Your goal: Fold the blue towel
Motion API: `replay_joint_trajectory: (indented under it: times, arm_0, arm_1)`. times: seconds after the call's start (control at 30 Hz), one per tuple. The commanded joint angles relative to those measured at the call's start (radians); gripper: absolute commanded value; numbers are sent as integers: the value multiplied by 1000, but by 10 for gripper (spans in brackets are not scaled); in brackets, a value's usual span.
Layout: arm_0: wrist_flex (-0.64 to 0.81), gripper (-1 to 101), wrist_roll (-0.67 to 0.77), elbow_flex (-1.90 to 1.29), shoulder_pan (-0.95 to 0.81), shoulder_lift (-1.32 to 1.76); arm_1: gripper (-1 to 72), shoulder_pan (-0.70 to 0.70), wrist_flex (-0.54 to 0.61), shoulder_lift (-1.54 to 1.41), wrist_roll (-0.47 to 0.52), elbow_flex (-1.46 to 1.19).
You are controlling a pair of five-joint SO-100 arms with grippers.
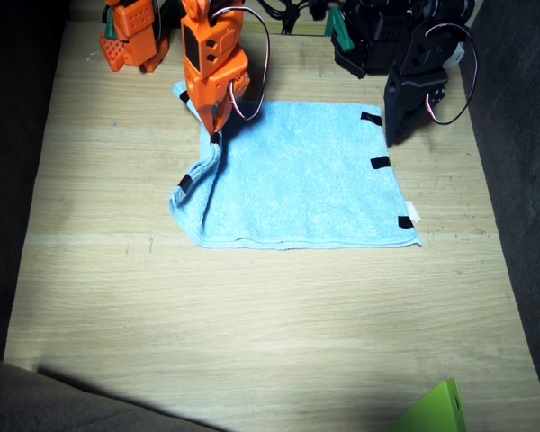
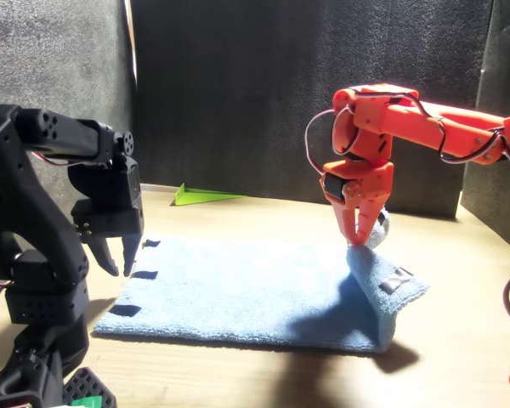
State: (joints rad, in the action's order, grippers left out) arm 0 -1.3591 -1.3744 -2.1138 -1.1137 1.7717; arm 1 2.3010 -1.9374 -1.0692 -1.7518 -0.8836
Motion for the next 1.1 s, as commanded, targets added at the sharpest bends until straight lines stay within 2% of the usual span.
replay_joint_trajectory:
  times: [0.0,0.2,0.4,0.7,1.07]
  arm_0:
    - [18,78,-12,-17,14,26]
    - [55,77,5,-43,41,23]
    - [58,76,8,-52,40,43]
    - [77,76,11,-72,41,57]
    - [81,77,8,-91,49,91]
  arm_1:
    - [-1,40,-6,-15,21,78]
    - [-1,84,-8,29,95,184]
    - [-1,138,-8,199,172,227]
    - [-2,238,-9,405,227,347]
    - [-2,158,-9,290,296,449]
